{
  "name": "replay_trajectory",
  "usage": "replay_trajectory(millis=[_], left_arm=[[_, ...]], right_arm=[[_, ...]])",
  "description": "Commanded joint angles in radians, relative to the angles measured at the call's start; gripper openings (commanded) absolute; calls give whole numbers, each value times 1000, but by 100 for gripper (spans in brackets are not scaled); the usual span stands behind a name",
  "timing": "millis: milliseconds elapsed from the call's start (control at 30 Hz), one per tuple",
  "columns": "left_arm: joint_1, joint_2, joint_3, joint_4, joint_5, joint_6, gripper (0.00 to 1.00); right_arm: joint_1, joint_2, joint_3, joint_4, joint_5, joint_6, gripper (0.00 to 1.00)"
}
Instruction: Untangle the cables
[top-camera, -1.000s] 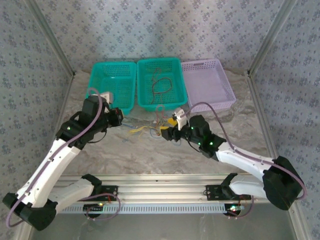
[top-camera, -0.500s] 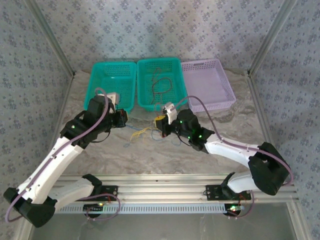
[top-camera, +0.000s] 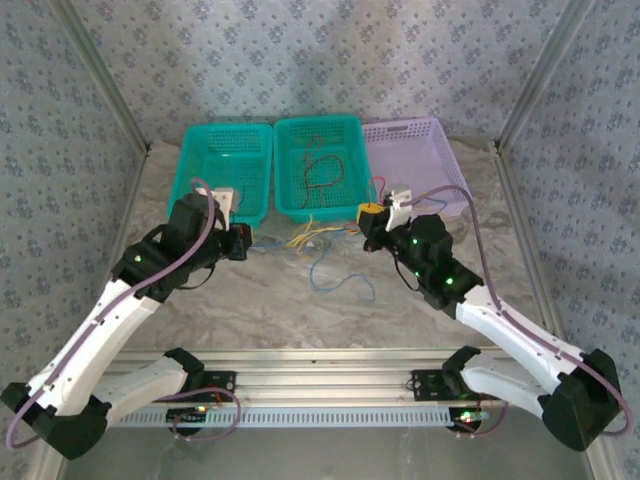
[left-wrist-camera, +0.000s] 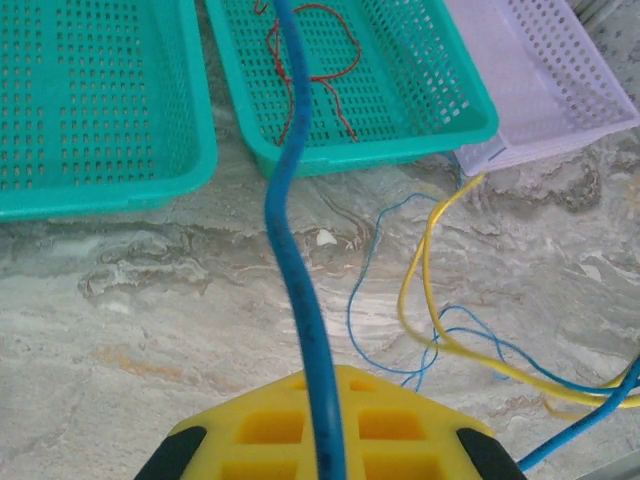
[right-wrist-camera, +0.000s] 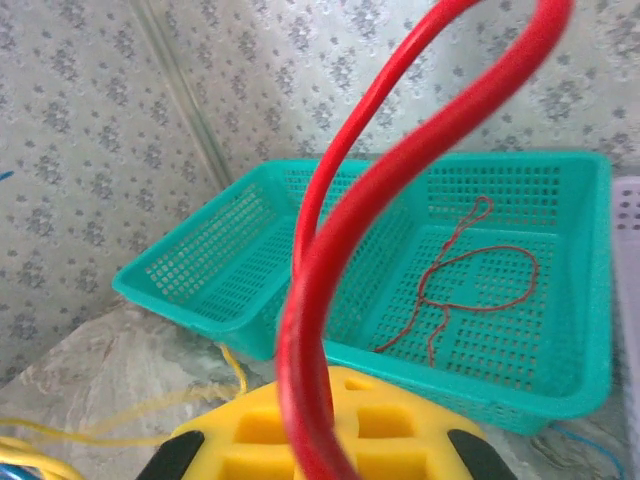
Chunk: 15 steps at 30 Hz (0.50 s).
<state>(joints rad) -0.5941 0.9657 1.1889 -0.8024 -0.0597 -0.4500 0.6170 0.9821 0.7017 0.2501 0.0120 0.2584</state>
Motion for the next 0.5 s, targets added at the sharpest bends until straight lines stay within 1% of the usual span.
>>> replay_trajectory(millis=[0, 100, 200, 367, 467], left_arm=[[27, -17, 52, -179, -129, 101, 0], [36, -18, 72, -214, -176, 140, 0], [44, -19, 84, -247, -223, 177, 0], [44, -22, 84, -285, -309, 231, 0], [44, -32, 86, -304, -351, 249, 0]], right_arm=[[-76, -40, -10, -103, 207, -22, 0], [-112, -72, -6, -141, 230, -3, 0], [-156, -104, -3, -140, 240, 21, 0], [-190, -122, 23, -161, 241, 20, 0], [-203, -121, 33, -185, 262, 22, 0]])
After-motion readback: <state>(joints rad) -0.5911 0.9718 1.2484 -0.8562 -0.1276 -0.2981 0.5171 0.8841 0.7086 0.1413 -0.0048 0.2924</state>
